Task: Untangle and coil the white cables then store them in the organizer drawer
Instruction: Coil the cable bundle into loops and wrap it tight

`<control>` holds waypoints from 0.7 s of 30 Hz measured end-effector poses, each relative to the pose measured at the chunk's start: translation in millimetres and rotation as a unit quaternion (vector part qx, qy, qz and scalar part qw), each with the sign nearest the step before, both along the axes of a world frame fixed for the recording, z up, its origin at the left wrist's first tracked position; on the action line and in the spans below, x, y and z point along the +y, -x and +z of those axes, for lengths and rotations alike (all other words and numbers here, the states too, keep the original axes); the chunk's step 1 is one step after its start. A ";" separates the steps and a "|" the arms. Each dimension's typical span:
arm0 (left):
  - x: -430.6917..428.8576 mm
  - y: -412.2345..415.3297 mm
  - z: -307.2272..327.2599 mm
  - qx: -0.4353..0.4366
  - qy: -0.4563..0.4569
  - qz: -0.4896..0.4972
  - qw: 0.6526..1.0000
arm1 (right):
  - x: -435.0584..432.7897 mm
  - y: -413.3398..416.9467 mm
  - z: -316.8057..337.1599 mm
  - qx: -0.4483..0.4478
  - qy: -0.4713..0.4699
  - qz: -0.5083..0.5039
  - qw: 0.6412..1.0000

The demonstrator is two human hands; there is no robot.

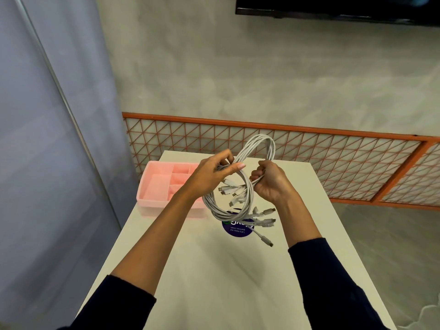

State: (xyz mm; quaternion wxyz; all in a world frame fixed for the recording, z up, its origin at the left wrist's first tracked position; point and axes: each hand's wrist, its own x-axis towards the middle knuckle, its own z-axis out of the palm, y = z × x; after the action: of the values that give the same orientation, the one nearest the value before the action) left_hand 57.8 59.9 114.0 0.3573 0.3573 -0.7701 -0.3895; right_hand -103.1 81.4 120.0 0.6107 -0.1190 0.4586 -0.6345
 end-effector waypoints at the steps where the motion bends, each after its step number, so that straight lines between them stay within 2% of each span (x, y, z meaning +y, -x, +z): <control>1: 0.1 0.6 -0.2 0.004 -0.006 -0.008 1.000 | -2.5 0.3 -1.5 -0.013 0.004 0.002 1.000; 4: -1.4 1.4 1.8 0.010 -0.010 -0.018 1.000 | -11.7 0.9 -8.4 -0.069 0.006 0.032 0.997; 7: -3.8 2.3 2.7 0.006 -0.004 -0.018 1.000 | -12.2 -1.3 -16.4 -0.133 -0.016 0.113 0.985; 10: -3.1 5.9 -3.8 -0.016 0.012 -0.024 1.000 | -6.9 -3.3 -21.1 -0.100 -0.036 0.195 0.975; 15: -6.5 4.0 -9.5 -0.047 0.069 -0.002 0.996 | -2.9 -4.8 -22.3 -0.028 -0.033 0.259 0.965; 19: -10.2 4.8 -13.2 -0.075 0.105 0.020 0.991 | 2.4 -3.4 -33.2 -0.137 -0.027 0.284 0.949; 21: -11.9 4.2 -15.8 -0.073 0.108 0.024 0.991 | 5.4 -0.5 -38.7 -0.138 0.009 0.314 0.939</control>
State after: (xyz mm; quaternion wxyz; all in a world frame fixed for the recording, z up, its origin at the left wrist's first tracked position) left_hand 53.7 48.0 98.3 0.3457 0.3624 -0.8230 -0.2679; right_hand -102.6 86.8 81.3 0.8351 -0.1738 0.3038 -0.4244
